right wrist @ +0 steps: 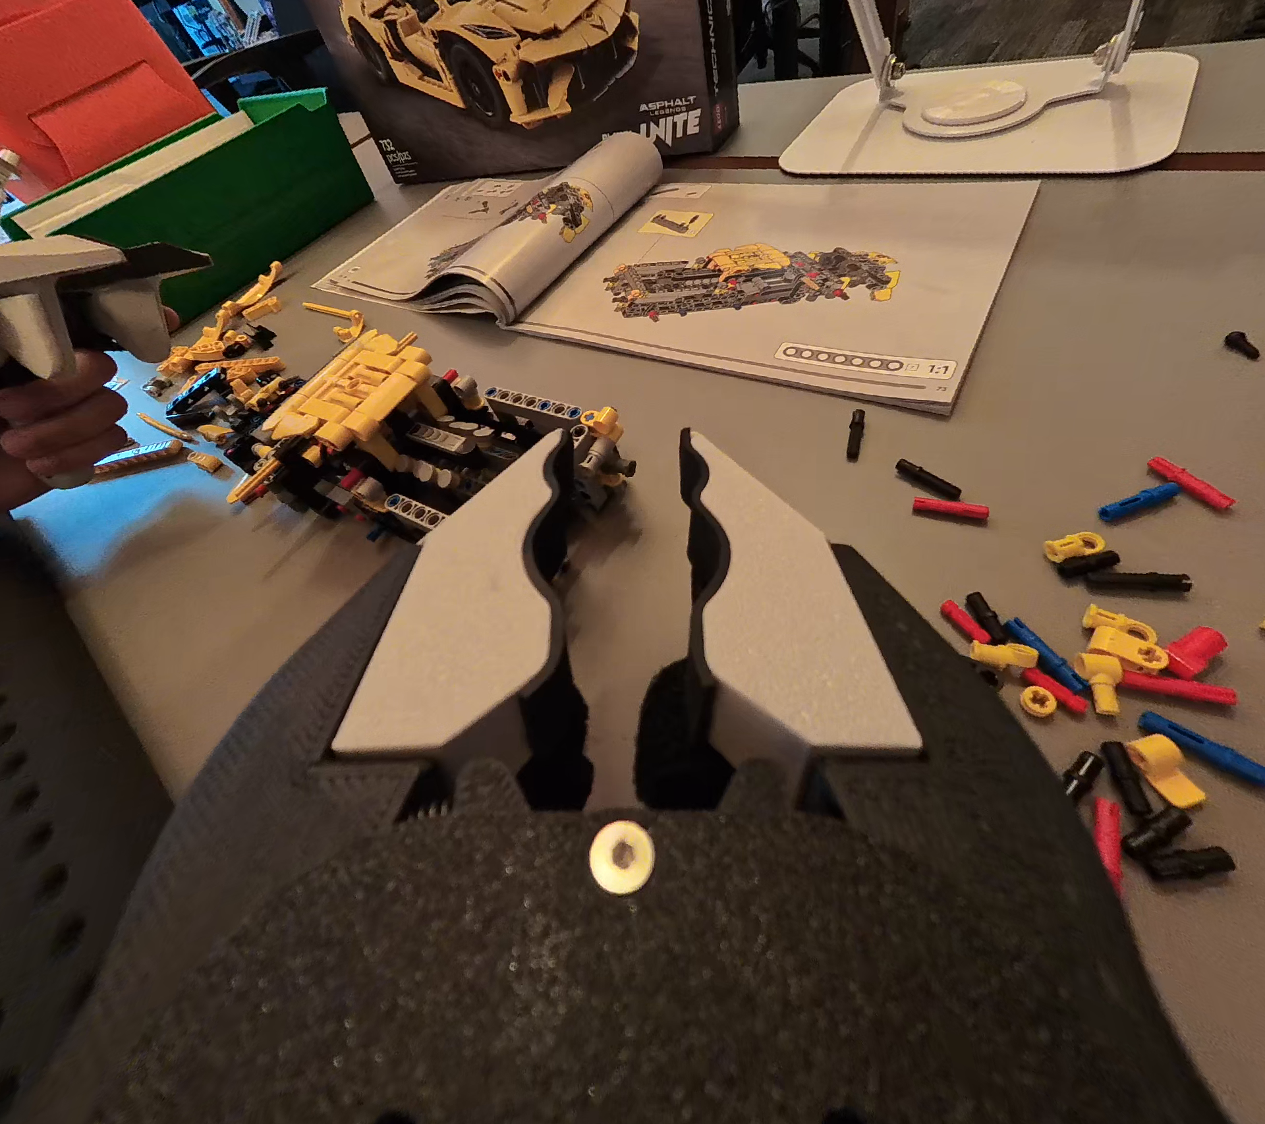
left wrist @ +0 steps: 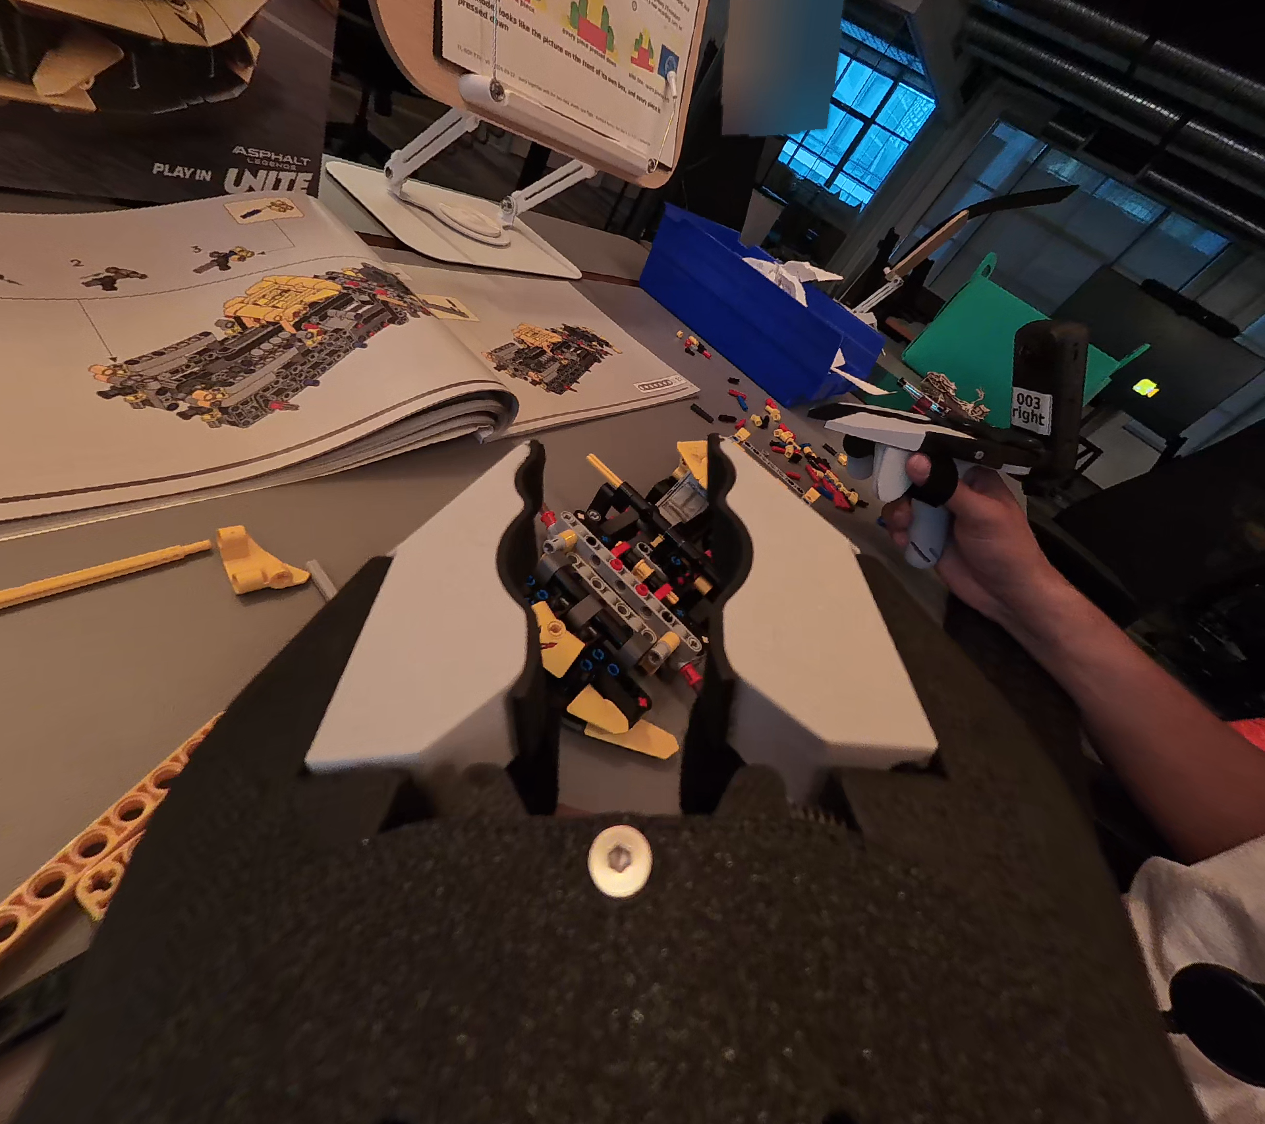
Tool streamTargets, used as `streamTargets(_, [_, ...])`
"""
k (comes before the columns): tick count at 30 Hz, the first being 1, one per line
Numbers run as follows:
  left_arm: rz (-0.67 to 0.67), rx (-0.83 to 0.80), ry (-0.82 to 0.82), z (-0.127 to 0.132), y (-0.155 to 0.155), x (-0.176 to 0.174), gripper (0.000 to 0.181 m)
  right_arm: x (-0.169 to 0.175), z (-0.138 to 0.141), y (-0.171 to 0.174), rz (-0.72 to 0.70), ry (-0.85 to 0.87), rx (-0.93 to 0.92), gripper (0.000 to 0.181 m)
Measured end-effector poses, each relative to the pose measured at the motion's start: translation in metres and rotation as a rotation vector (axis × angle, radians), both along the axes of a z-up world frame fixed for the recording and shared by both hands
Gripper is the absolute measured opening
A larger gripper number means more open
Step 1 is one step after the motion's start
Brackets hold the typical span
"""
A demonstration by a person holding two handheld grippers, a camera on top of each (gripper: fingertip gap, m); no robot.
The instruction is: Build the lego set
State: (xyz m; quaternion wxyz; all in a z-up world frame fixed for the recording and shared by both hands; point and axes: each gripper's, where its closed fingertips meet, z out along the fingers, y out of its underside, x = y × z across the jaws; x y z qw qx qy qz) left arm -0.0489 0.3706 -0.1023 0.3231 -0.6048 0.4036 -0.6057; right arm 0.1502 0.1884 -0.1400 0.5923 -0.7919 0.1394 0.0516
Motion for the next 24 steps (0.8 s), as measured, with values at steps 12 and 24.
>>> streamTargets(12, [-0.011,0.019,0.019,-0.002,-0.004,0.002,0.048,-0.001,-0.003,0.001,0.005,0.012,-0.008,0.029])
streamTargets(24, [-0.075,0.042,0.072,0.010,-0.013,0.016,0.048,0.012,0.007,0.003,-0.031,0.055,0.016,0.031])
